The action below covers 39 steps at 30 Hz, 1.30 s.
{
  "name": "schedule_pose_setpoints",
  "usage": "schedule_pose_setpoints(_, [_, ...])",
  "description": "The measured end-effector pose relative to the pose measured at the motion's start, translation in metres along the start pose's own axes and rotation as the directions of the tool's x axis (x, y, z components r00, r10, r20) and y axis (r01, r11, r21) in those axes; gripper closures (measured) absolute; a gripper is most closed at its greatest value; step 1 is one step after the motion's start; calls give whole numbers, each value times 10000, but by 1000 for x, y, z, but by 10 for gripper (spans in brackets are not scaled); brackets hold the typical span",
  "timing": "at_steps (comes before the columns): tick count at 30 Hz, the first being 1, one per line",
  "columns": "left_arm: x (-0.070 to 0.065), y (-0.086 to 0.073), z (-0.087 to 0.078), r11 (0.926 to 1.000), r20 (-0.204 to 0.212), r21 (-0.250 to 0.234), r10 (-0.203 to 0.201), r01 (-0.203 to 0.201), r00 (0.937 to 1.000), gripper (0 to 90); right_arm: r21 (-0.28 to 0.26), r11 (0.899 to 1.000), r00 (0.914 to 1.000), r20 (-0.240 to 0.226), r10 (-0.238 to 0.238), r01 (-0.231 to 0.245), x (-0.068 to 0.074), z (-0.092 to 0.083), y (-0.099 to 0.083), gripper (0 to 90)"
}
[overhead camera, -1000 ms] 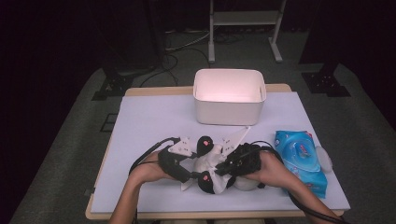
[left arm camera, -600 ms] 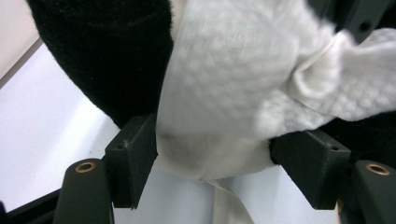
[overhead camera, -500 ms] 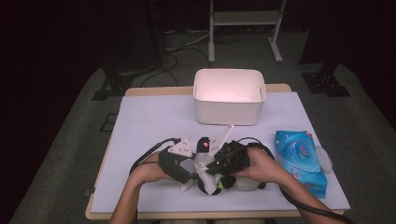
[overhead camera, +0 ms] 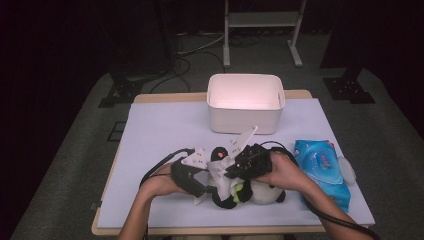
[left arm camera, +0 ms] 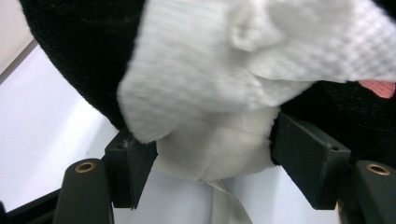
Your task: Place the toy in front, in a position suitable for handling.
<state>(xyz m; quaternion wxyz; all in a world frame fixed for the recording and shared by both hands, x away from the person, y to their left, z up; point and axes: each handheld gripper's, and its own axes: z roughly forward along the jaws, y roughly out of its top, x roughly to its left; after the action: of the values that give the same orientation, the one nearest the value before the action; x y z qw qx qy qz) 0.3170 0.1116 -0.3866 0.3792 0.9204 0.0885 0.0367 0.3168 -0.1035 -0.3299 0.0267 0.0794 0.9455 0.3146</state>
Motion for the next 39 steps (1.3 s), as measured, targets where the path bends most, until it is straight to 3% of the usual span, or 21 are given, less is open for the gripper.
schedule_pose_setpoints(8, [-1, 0, 0, 10000, -8, 78, 50, -49, 10000, 295, 225, 9996, 9998, 159, 157, -160, -10, -1, -1, 821])
schedule_pose_setpoints(14, [-3, 1, 1, 9998, -8, 140, 114, -114, 9999, 295, -88, 9992, 9977, 563, 389, -384, -17, -16, -5, 821])
schedule_pose_setpoints(19, [-2, 0, 1, 9999, 48, 125, 76, -77, 10000, 296, 150, 9989, 9980, 463, 432, -439, -23, -11, -8, 821])
schedule_pose_setpoints(28, [-4, 0, 2, 9999, 83, 147, 54, -55, 10000, 295, 85, 9972, 9951, 653, 740, -747, -31, -26, -14, 820])
schedule_pose_setpoints(34, [-4, 0, 2, 9999, 73, 123, 43, -44, 10000, 295, 358, 9942, 9902, 997, 976, -1016, -36, -35, -29, 813])
schedule_pose_setpoints(39, [-3, 0, 1, 9999, 127, 154, 72, -74, 9999, 294, 194, 9894, 9865, 811, 1422, -1442, -41, -42, -49, 813])
